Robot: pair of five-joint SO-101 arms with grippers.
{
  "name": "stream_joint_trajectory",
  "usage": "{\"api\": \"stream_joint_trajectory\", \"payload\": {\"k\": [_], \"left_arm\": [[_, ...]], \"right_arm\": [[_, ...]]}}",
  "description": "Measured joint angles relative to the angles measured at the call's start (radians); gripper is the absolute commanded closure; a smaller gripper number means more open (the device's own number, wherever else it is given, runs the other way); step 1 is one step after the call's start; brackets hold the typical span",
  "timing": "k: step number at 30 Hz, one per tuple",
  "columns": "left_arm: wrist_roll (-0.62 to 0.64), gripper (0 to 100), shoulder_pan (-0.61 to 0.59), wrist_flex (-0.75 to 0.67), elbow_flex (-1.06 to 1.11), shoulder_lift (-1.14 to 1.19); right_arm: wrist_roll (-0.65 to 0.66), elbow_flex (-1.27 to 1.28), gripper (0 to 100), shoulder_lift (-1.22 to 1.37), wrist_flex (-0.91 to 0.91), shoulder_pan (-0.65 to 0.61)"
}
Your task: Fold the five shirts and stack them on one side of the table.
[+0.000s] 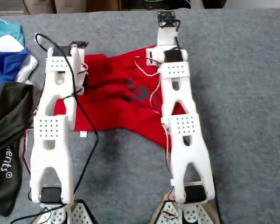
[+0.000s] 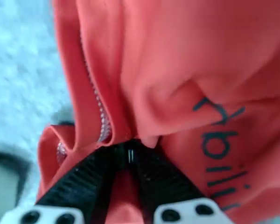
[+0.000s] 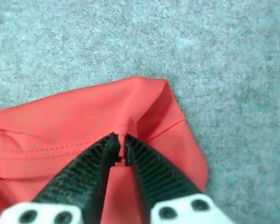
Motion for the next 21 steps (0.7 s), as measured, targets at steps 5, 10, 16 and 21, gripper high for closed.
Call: {"api": "stream_joint_trajectory", "payload": {"k": [5,10,16,21], "left_arm": [[-0.064,98,0.025,0.003,0.143,-0.043],[-0.115,98,0.035,0.009,0.302,-0.133],[-0.120,98,0.046,0.011,0.474,-0.256],[-0.080,85,0.046,0.011,0.468,-0.273]], "right_arm": [[0.000,-0.032,99.1,0.000,0.000,0.000],[0.000,-0.055,99.1,0.000,0.000,0.000],[0.000,-0.055,99.1,0.000,0.000,0.000],[0.000,-0.055,99.3,0.000,0.000,0.000]]}}
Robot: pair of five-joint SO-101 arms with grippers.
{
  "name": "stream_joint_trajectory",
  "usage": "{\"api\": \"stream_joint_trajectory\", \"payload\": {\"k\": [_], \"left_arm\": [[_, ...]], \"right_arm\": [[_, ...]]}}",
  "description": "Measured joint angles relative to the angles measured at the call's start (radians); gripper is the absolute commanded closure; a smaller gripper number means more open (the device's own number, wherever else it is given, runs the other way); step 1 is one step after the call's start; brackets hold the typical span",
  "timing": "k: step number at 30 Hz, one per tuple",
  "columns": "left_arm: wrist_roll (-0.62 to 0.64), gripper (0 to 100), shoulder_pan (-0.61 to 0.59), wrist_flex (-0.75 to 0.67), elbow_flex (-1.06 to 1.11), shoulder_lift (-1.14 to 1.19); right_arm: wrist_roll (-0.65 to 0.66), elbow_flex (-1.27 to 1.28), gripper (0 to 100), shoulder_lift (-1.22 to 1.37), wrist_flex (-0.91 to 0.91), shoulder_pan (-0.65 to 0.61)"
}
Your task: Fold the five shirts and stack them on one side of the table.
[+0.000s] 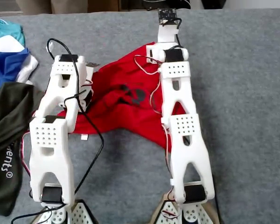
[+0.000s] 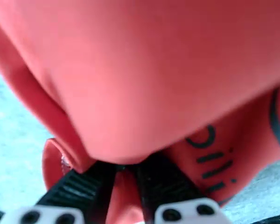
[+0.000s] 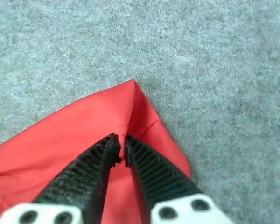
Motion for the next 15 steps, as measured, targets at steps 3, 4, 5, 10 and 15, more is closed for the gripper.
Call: {"api": "stream_joint_trajectory", "payload": {"k": [3,4,5,10,15], "left_arm": [[0.115,77,-0.009,0.006,-0.063,0.002],[0.163,76,-0.014,0.006,-0.087,0.002],[0.204,75,-0.020,0.008,-0.114,0.002],[0.308,75,-0.052,0.012,-0.247,0.002],[0.310,75,-0.095,-0.026,-0.353,0.002]], "right_arm": [[0.000,0.000,99.3,0.000,0.000,0.000],[0.000,0.000,99.3,0.000,0.000,0.000],[0.000,0.000,99.3,0.000,0.000,0.000],[0.000,0.000,99.3,0.000,0.002,0.000],[0.000,0.000,99.3,0.000,0.002,0.000]]}}
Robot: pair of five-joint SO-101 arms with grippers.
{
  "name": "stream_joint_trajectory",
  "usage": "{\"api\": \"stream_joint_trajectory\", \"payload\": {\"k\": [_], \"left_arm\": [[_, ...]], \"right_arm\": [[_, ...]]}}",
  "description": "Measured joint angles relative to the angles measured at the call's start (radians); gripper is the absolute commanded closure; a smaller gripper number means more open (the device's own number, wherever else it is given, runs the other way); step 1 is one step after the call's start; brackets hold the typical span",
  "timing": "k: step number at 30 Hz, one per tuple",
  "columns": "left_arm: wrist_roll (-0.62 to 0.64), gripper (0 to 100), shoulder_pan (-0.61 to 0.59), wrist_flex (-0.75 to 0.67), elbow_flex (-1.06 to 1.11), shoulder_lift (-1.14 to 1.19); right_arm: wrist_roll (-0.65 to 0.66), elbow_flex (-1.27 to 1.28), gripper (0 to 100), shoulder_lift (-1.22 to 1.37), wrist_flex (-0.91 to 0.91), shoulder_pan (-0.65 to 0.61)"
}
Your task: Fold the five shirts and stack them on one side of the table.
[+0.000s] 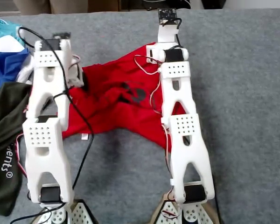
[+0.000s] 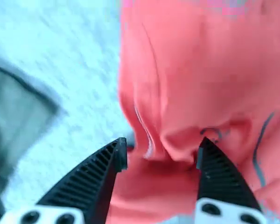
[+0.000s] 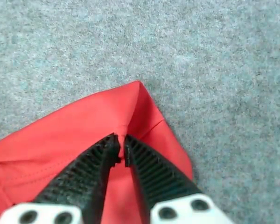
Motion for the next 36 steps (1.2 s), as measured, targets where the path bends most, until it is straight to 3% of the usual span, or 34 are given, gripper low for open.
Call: {"api": "stream_joint_trajectory", "payload": {"k": [8,13,16,21,29,36], "left_arm": [[0.020,75,-0.054,-0.330,-0.023,0.035],[0.092,82,-0.054,-0.577,-0.031,0.172],[0.103,83,-0.054,-0.603,-0.055,0.198],[0.103,84,-0.052,-0.474,-0.129,0.199],[0.041,84,0.051,-0.021,-0.181,0.206],[0.005,84,0.123,0.028,0.049,0.186]], "right_arm": [[0.000,0.000,99.3,0.000,0.000,0.000],[0.000,0.000,99.3,0.000,0.000,0.000],[0.000,0.000,99.3,0.000,0.000,0.000],[0.000,0.000,99.3,0.000,0.000,0.000],[0.000,0.000,99.3,0.000,0.000,0.000],[0.000,0.000,99.3,0.000,0.000,0.000]]}}
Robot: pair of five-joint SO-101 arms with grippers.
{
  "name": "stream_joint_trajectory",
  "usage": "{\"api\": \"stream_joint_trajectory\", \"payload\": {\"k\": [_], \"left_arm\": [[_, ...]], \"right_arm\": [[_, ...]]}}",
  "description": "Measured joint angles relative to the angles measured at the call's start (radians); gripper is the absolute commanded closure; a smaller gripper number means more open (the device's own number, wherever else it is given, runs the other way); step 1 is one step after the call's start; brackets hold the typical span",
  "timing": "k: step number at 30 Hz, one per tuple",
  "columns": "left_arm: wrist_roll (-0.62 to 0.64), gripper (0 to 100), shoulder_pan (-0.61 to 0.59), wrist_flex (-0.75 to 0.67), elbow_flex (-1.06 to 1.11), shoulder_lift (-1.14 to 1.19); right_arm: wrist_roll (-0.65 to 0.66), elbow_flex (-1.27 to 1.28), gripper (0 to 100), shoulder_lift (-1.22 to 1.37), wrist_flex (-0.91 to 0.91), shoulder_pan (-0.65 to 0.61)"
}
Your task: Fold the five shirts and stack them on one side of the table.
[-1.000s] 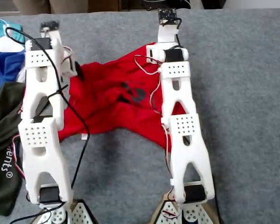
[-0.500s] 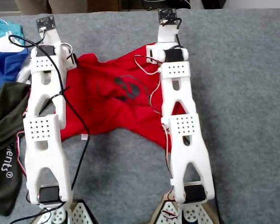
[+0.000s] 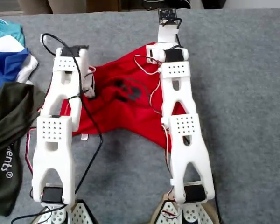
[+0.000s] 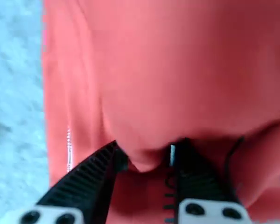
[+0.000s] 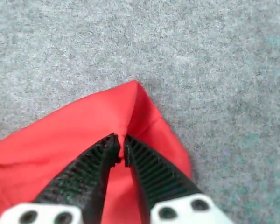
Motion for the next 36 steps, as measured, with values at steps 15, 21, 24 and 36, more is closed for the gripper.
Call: {"api": "stream_joint_trajectory", "payload": {"k": [15,21,24,36], "left_arm": [[-0.074,79,0.035,0.005,0.413,-0.265],[-0.048,66,0.035,0.006,0.437,-0.480],[-0.048,66,0.035,0.006,0.437,-0.516],[0.038,66,-0.155,-0.172,0.181,-0.474]], "right_arm": [[0.000,0.000,99.3,0.000,0.000,-0.002],[0.000,0.000,99.3,0.000,0.000,-0.002],[0.000,0.000,99.3,0.000,0.000,-0.002],[0.000,0.000,99.3,0.000,0.000,-0.002]]}}
